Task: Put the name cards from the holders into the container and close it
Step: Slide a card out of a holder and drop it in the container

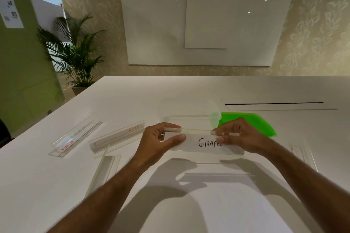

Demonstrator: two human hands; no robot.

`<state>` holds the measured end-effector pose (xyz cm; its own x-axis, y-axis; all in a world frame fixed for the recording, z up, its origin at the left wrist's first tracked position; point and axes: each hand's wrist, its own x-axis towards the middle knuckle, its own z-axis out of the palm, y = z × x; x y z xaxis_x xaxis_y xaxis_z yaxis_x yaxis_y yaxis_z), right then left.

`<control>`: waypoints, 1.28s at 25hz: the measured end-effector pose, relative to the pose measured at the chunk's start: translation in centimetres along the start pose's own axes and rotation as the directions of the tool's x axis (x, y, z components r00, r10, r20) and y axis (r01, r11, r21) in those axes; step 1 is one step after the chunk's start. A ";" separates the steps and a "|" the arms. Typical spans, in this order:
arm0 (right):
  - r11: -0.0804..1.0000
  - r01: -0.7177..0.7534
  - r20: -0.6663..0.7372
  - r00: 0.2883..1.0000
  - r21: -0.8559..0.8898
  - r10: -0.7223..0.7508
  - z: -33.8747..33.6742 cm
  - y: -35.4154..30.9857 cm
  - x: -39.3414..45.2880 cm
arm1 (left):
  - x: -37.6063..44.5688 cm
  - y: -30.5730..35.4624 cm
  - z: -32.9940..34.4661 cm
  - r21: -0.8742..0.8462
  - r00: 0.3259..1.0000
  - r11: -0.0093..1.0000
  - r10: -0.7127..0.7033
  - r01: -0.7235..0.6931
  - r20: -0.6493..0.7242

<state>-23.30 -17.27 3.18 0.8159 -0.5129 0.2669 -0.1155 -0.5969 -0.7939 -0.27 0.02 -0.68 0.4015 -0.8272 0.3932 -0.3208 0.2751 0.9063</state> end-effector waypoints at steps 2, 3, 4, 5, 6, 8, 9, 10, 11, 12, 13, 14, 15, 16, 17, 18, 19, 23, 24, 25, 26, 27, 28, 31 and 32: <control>0.999 -0.041 0.017 0.999 0.033 0.040 0.1 0.1 0.3 | 0.1 0.1 -0.1 -0.004 1.000 1.000 -0.013 0.013 -0.002; 0.998 -0.050 0.024 0.999 0.035 0.049 0.1 0.1 0.4 | 0.3 0.2 -0.3 -0.019 1.000 1.000 -0.023 0.023 0.000; 0.999 -0.045 0.031 0.999 0.018 0.044 0.0 0.1 0.6 | 0.5 0.3 -0.4 -0.023 1.000 0.999 -0.028 0.028 0.005; 0.999 -0.031 0.044 0.999 -0.020 0.031 -0.2 -0.1 0.8 | 0.9 0.4 -0.6 -0.007 1.000 1.000 -0.027 0.027 0.010; 0.997 -0.013 0.066 0.998 -0.079 0.018 -0.5 -0.4 1.0 | 1.2 0.5 -0.8 0.019 1.000 1.000 -0.023 0.023 0.016; 0.976 0.013 0.108 0.994 -0.217 0.011 -1.1 -1.1 1.8 | 2.2 0.7 -1.1 0.082 1.000 0.996 -0.021 0.019 0.023; 0.965 0.017 0.110 0.994 -0.262 0.013 -1.5 -1.3 2.4 | 2.7 0.8 -1.3 0.128 0.999 0.992 -0.019 0.015 0.028; 0.956 0.014 0.099 0.995 -0.292 0.016 -1.9 -1.5 3.0 | 3.4 0.9 -1.5 0.183 0.999 0.983 -0.008 0.001 0.034; 0.946 0.010 0.081 0.997 -0.323 0.017 -2.3 -1.7 3.8 | 4.2 0.9 -1.6 0.241 0.999 0.970 0.013 -0.023 0.042; 0.934 0.011 0.066 0.998 -0.358 0.014 -2.6 -1.8 4.6 | 4.9 0.9 -1.8 0.294 0.998 0.954 0.040 -0.053 0.050; 0.918 0.014 0.058 0.998 -0.397 0.010 -2.9 -1.9 5.5 | 5.8 0.9 -2.0 0.344 0.996 0.935 0.067 -0.083 0.059; 0.903 0.017 0.053 0.999 -0.430 0.006 -3.1 -2.0 6.4 | 6.8 1.0 -2.2 0.385 0.993 0.916 0.091 -0.111 0.070; 0.886 0.020 0.048 0.999 -0.462 0.002 -3.2 -2.1 7.3 | 7.7 1.0 -2.4 0.416 0.991 0.900 0.108 -0.132 0.080; 0.867 0.024 0.043 0.999 -0.498 -0.003 -3.4 -2.2 8.2 | 8.7 1.1 -2.5 0.439 0.989 0.887 0.117 -0.144 0.089; 0.845 0.026 0.040 0.999 -0.534 -0.006 -3.5 -2.1 9.1 | 9.7 1.2 -2.7 0.460 0.989 0.876 0.117 -0.148 0.094; 0.825 0.026 0.040 0.999 -0.565 -0.004 -3.5 -2.1 9.9 | 10.7 1.2 -2.8 0.483 0.989 0.863 0.112 -0.146 0.100; 0.806 0.021 0.040 0.999 -0.591 0.003 -3.5 -2.0 10.7 | 11.7 1.2 -2.9 0.509 0.989 0.849 0.102 -0.144 0.109; 0.708 -0.024 0.027 0.998 -0.706 0.061 -3.0 -1.0 13.6 | 14.6 0.2 -2.7 0.680 0.984 0.717 0.048 -0.152 0.170; 0.665 -0.043 0.018 0.996 -0.745 0.085 -2.8 -0.8 14.2 | 15.1 -0.2 -2.7 0.713 0.984 0.685 0.032 -0.148 0.174; 0.624 -0.055 0.013 0.994 -0.779 0.105 -2.6 -0.5 14.9 | 15.6 -0.6 -2.7 0.738 0.984 0.660 0.012 -0.143 0.179; 0.595 -0.059 0.019 0.992 -0.801 0.123 -2.4 -0.3 15.5 | 16.1 -1.0 -2.6 0.761 0.982 0.634 -0.013 -0.138 0.189; 0.579 -0.058 0.034 0.989 -0.813 0.146 -2.2 0.0 16.1 | 16.5 -1.3 -2.6 0.785 0.979 0.605 -0.044 -0.134 0.201; 0.572 -0.053 0.057 0.983 -0.819 0.173 -2.0 0.4 16.6 | 17.0 -1.6 -2.5 0.810 0.974 0.572 -0.081 -0.128 0.211; 0.579 -0.010 0.159 0.958 -0.815 0.241 -1.7 1.4 17.8 | 18.2 -2.4 -2.2 0.877 0.952 0.463 -0.189 -0.130 0.241; 0.592 0.002 0.192 0.947 -0.806 0.259 -1.6 1.8 18.0 | 18.5 -2.6 -2.0 0.893 0.942 0.427 -0.219 -0.140 0.253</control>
<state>-9.72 -28.59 7.41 0.8514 -0.5214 -0.0578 -0.5235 -0.8515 -0.0292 9.76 -15.00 4.53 0.2317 -0.9637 0.1324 -0.9596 -0.2040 0.1939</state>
